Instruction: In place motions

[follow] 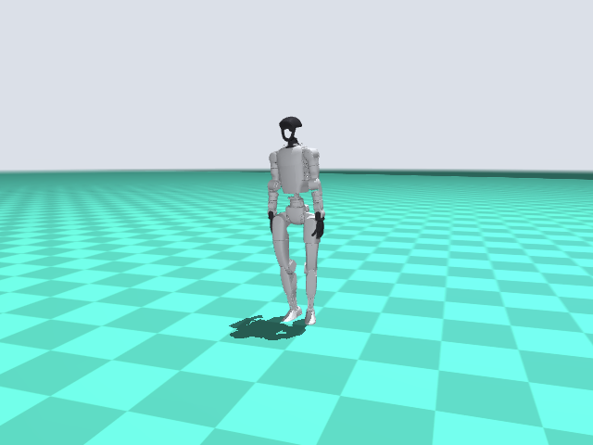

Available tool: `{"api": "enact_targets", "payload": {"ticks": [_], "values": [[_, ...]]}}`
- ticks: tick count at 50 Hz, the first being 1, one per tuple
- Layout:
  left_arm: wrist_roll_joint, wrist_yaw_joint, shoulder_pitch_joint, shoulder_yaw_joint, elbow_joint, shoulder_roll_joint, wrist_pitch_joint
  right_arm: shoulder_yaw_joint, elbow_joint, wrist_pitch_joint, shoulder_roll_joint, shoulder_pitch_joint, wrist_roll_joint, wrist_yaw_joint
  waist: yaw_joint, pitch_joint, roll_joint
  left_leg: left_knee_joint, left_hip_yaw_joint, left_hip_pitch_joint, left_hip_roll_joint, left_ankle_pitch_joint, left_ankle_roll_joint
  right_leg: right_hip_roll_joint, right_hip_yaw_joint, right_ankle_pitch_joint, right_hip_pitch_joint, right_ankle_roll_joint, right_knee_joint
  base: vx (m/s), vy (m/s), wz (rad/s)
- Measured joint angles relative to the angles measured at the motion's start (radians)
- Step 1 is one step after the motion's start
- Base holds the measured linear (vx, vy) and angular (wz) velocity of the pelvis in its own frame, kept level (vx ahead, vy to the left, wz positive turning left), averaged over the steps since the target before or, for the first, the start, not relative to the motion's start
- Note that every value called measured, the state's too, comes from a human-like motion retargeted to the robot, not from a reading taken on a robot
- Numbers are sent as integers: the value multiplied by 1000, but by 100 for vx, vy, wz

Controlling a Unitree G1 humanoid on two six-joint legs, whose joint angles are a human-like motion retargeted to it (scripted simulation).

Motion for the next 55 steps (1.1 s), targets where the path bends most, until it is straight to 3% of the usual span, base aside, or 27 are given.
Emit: {"api": "enact_targets", "payload": {"ticks": [12, 15, 18, 23, 25, 28, 30, 33, 35, 40, 42, 46, 48, 50, 55], "values": [[24, -24, -34, -27, -52, 29, 2, 14, -44, -37, 18, -7, 53, -20, -10, 15, 75, 23, -46, -83, 73, 29, -49, 43, 22, -53, -89, 41, 142, -1, -2, 3], [24, -36, -51, -39, -74, 44, 3, 16, -23, -50, 20, -1, 70, -47, -46, 37, 85, 43, -154, -115, 82, 56, -57, 58, 31, -59, -88, 38, 185, 5, -14, 164], [30, -36, -66, -34, -93, 55, 1, 21, 6, -50, 20, 9, 69, -48, -77, 56, 83, 67, -282, -153, 77, 91, -69, 94, 172, -55, -83, 50, 209, 18, -23, 211], [12, -35, -90, -52, -106, 65, -10, 16, 31, -60, 15, 41, 59, -42, -109, 67, 76, 102, -508, -222, 39, 142, -86, 131, 374, -87, -73, 129, 220, 20, -26, 262], [12, -45, -101, -66, -111, 71, -9, 12, 35, -63, 12, 49, 61, -38, -99, 78, 70, 113, -581, -239, 21, 157, -95, 124, 353, -123, -59, 144, 214, 34, -31, 251], [15, -46, -106, -79, -132, 83, -10, 16, 42, -62, 0, 47, 59, -20, -50, 85, 31, 119, -656, -272, -28, 185, -124, 65, 160, -141, -42, 77, 171, 30, -17, 223], [8, -22, -98, -89, -149, 81, -25, 10, 46, -54, -14, 41, 45, -6, 9, 86, 17, 107, -683, -299, -45, 209, -148, 59, 121, -155, -43, 75, 163, 21, -2, 206], [-57, 77, -79, -99, -144, 59, -89, -5, 39, -51, -45, 40, 19, 1, 100, 103, 18, 66, -716, -319, -49, 235, -186, 24, -31, -151, -30, 70, 134, 38, 10, 216], [-100, 125, -61, -81, -124, 52, -118, 5, 35, -55, -69, 39, 7, -3, 128, 115, 4, 36, -720, -328, -68, 233, -165, 11, -106, -152, -7, 62, 106, 35, 17, 244], [-114, 154, 3, 4, -55, 61, -104, 9, 40, -58, -125, 47, -4, -35, 153, 122, -39, -22, -447, -348, -42, 120, -66, -52, -317, -169, 44, 70, 63, 34, 21, 279], [-122, 169, 24, 32, -22, 73, -90, 1, 45, -57, -139, 49, 17, -51, 145, 117, -58, -40, -179, -337, 7, 57, -48, -83, -420, -178, 59, 84, 53, 28, 17, 318], [-160, 196, 67, 82, 26, 85, -71, -27, 44, -63, -151, 51, 66, -71, 112, 90, -91, -15, 421, -256, 99, -17, -83, -127, -627, -194, 85, 111, 26, 32, 15, 317], [-180, 195, 97, 103, 36, 81, -69, -35, 37, -73, -150, 49, 82, -71, 104, 67, -112, 20, 619, -204, 114, -35, -69, -153, -704, -199, 90, 128, 16, 37, 10, 256], [-194, 190, 133, 124, 43, 73, -72, -34, 29, -82, -141, 38, 89, -64, 93, 38, -133, 72, 660, -180, 119, -49, -38, -178, -756, -207, 87, 145, 15, 45, 8, 218], [-185, 211, 202, 170, 73, 29, -81, -18, -4, -95, -101, -1, 103, -36, 75, -23, -152, 161, 553, -140, 118, -49, -2, -191, -858, -209, 92, 172, -9, 39, 3, 166]]}}
